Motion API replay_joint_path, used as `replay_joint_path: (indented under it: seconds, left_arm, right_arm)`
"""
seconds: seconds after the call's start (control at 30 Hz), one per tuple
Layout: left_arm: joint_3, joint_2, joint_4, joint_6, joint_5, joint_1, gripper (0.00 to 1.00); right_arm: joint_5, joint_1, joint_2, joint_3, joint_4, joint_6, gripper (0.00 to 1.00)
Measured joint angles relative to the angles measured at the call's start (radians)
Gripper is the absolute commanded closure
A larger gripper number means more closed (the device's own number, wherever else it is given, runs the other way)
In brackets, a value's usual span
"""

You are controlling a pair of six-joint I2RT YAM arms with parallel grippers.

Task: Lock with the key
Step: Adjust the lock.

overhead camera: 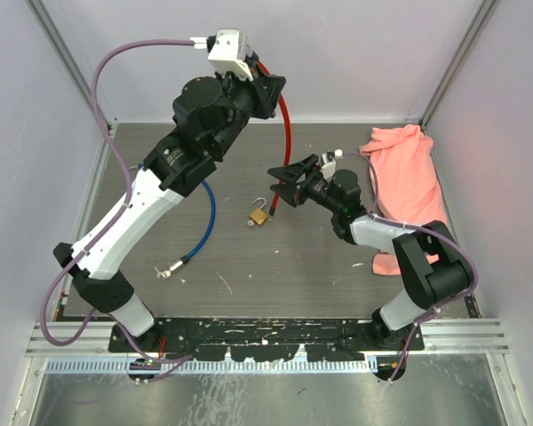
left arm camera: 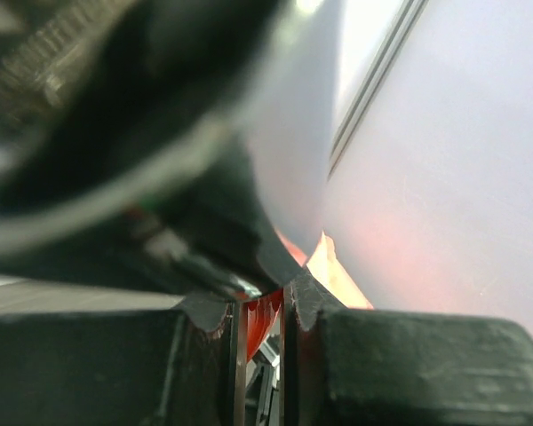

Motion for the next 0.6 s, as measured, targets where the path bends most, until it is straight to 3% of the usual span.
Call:
replay_joint_path:
  seconds: [0.17, 0.33, 0.47, 0.6]
  left_arm:
    - [-0.137, -0.095, 0.04, -0.033, 0.005, 0.0, 1.0]
    - [-0.264, -0.213, 0.1, -0.045, -0.013, 0.0, 1.0]
    - [-0.274, -0.243, 0.142, -0.057, -0.018, 0.0, 1.0]
    - [-0.273, -0.24, 0.157, -0.068, -0.016, -0.001, 1.0]
  right_arm:
    - [0.012, -0.05, 0.0, 0.011, 0.024, 0.008, 0.24]
    - [-0.002, -0.111, 0.0, -0.042, 0.161, 0.091, 0.22]
    - [-0.023, -0.114, 0.001, -0.066, 0.244, 0.197, 0.13]
    - [-0.033, -0.106, -0.003, -0.066, 0.267, 0.266, 0.12]
